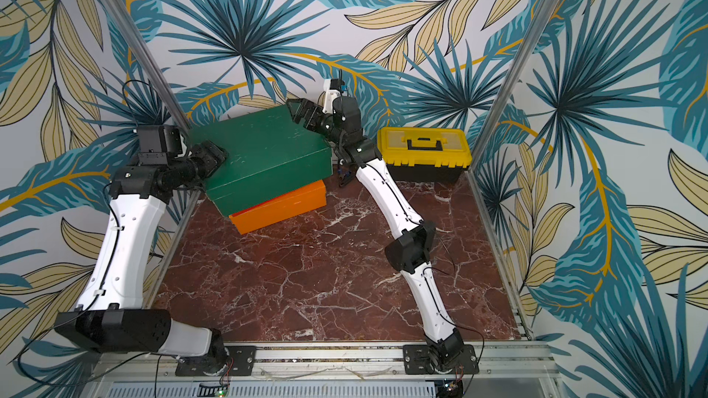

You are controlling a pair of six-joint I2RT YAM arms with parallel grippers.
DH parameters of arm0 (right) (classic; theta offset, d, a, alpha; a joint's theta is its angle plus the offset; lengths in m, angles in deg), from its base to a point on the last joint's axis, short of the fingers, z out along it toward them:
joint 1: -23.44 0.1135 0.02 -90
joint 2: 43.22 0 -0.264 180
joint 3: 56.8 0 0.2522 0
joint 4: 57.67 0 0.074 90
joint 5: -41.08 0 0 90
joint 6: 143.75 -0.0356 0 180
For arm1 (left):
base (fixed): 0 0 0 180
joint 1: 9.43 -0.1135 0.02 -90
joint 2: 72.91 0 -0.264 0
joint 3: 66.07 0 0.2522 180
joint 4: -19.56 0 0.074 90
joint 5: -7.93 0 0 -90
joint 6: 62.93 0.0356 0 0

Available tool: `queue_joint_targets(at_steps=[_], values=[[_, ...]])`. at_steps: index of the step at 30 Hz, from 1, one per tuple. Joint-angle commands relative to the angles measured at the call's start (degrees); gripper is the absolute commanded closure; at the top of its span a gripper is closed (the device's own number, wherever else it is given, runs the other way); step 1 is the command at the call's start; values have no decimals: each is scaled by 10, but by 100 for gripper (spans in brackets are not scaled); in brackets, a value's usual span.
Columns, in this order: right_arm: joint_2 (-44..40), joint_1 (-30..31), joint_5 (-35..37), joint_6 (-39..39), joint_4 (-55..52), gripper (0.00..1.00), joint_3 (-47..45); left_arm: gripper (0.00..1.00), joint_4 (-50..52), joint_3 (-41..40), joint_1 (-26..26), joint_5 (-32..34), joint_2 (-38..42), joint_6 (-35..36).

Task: Stack the shoeboxes
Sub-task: Place the shoebox at the shoebox.

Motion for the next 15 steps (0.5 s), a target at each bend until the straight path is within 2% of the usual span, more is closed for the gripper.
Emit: queue_joint_targets(at_steps=[1,9,15], values=[[18,84,-142,-77,21,1,3,16,-120,29,34,-156,-13,0],[41,75,-141,-80,25,1,3,16,-123,39,23,-157,-40,9],[20,30,-163,-86,11,1,-25,16,-129,41,-2,-161,-69,10]])
